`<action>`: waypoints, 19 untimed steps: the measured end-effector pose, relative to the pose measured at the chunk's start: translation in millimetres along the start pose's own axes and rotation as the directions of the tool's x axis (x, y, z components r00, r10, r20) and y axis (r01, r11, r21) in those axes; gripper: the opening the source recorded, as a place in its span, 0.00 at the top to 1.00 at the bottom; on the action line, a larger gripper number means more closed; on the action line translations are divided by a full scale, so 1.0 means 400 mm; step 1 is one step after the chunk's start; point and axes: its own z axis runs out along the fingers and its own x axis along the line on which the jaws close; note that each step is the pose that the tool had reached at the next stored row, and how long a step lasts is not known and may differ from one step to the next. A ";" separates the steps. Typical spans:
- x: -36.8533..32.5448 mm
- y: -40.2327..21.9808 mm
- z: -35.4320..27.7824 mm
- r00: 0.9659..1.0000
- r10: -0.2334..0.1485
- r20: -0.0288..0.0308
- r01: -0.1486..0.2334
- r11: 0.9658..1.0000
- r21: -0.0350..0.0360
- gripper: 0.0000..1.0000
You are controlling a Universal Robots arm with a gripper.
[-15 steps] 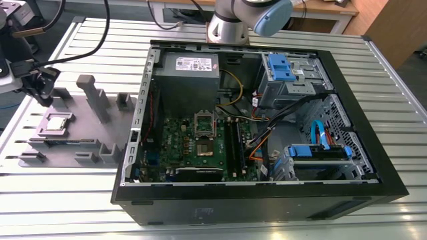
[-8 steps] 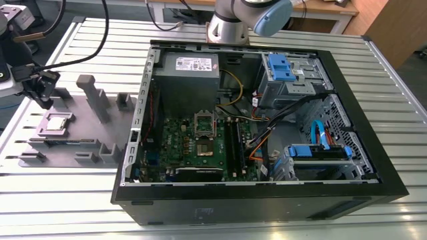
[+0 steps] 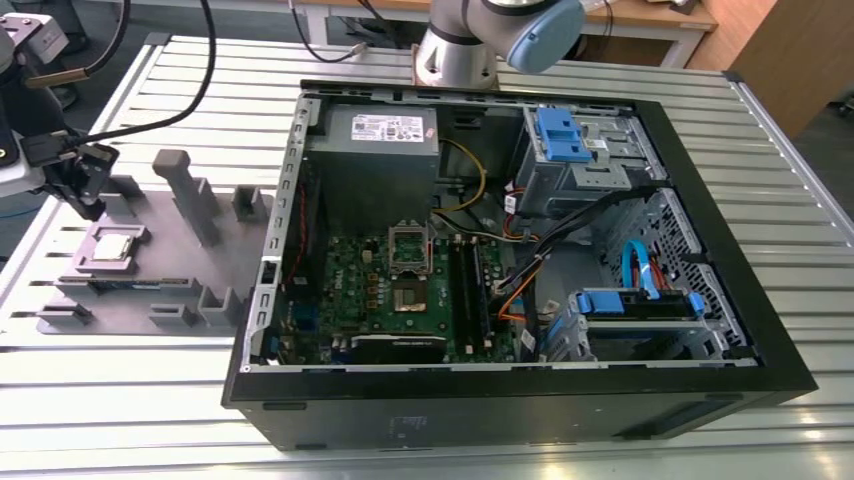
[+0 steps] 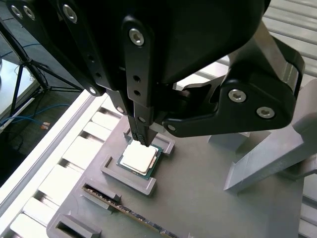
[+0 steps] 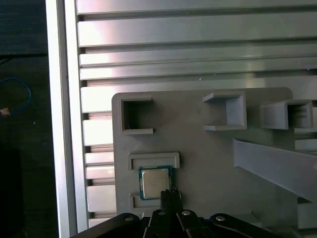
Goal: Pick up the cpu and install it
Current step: 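Pick up the cpu and move it towards the insertion slot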
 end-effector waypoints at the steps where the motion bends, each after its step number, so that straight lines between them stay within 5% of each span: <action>1: 0.000 0.000 0.000 1.000 0.000 0.000 0.000 1.000 0.000 0.89; 8: 0.000 0.000 0.002 1.000 0.000 0.000 0.000 1.000 0.000 0.89; 19: 0.011 -0.001 0.032 1.000 0.000 0.000 0.000 1.000 0.001 0.89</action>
